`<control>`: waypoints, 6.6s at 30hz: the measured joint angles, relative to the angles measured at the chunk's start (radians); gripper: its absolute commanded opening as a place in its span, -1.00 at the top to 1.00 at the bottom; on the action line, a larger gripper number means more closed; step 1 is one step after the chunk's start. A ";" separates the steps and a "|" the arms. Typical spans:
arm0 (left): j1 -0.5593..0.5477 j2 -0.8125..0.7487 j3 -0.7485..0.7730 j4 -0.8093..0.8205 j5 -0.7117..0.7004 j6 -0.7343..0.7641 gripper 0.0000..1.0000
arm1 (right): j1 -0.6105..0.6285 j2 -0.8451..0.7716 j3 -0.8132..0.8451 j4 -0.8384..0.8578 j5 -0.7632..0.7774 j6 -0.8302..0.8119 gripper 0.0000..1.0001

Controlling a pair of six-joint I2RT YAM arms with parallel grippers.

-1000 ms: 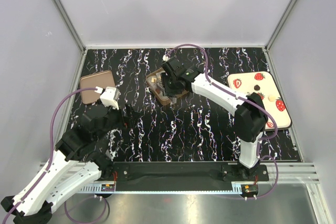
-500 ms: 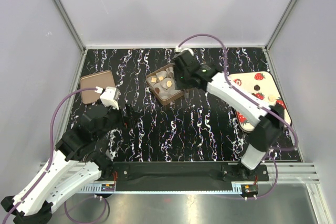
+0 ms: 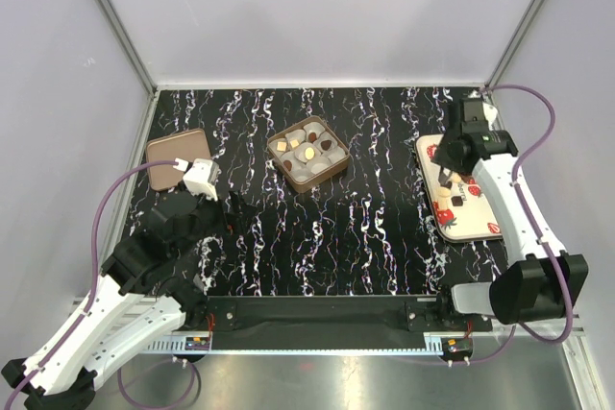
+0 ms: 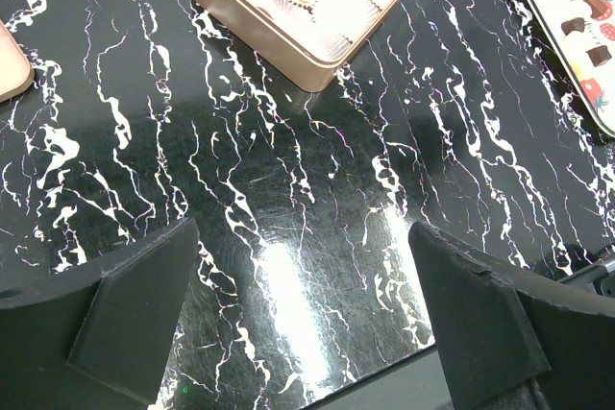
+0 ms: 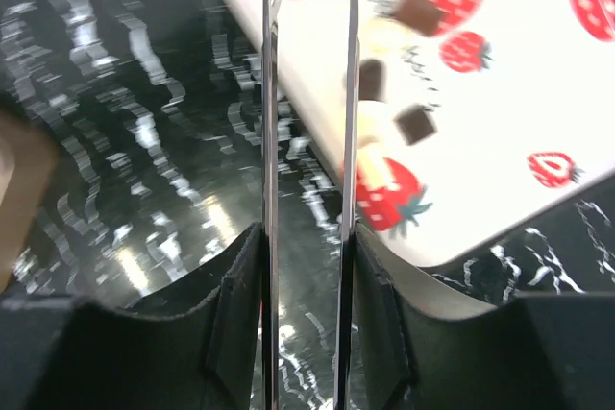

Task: Pack the chocolate

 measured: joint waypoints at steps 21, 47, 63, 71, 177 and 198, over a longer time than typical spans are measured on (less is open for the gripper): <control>0.000 0.000 0.000 0.000 0.000 0.000 -0.98 | -0.311 0.130 -0.100 0.155 -0.129 -0.045 0.02; 0.000 0.013 0.000 0.000 0.000 0.000 -0.98 | -0.373 0.254 -0.098 0.251 -0.186 -0.077 0.09; 0.000 0.013 0.000 0.000 0.000 0.000 -0.98 | -0.373 0.256 -0.100 0.230 -0.204 -0.079 0.04; 0.000 0.013 0.000 0.000 0.000 0.000 -0.98 | -0.373 0.256 -0.106 0.222 -0.206 -0.079 0.04; 0.000 0.008 0.000 0.000 0.000 0.000 -0.98 | 0.339 0.114 0.232 -0.074 -0.063 -0.001 0.10; 0.000 0.005 -0.001 0.001 0.011 0.000 -0.98 | -0.300 -0.001 -0.080 -0.054 -0.074 0.006 0.06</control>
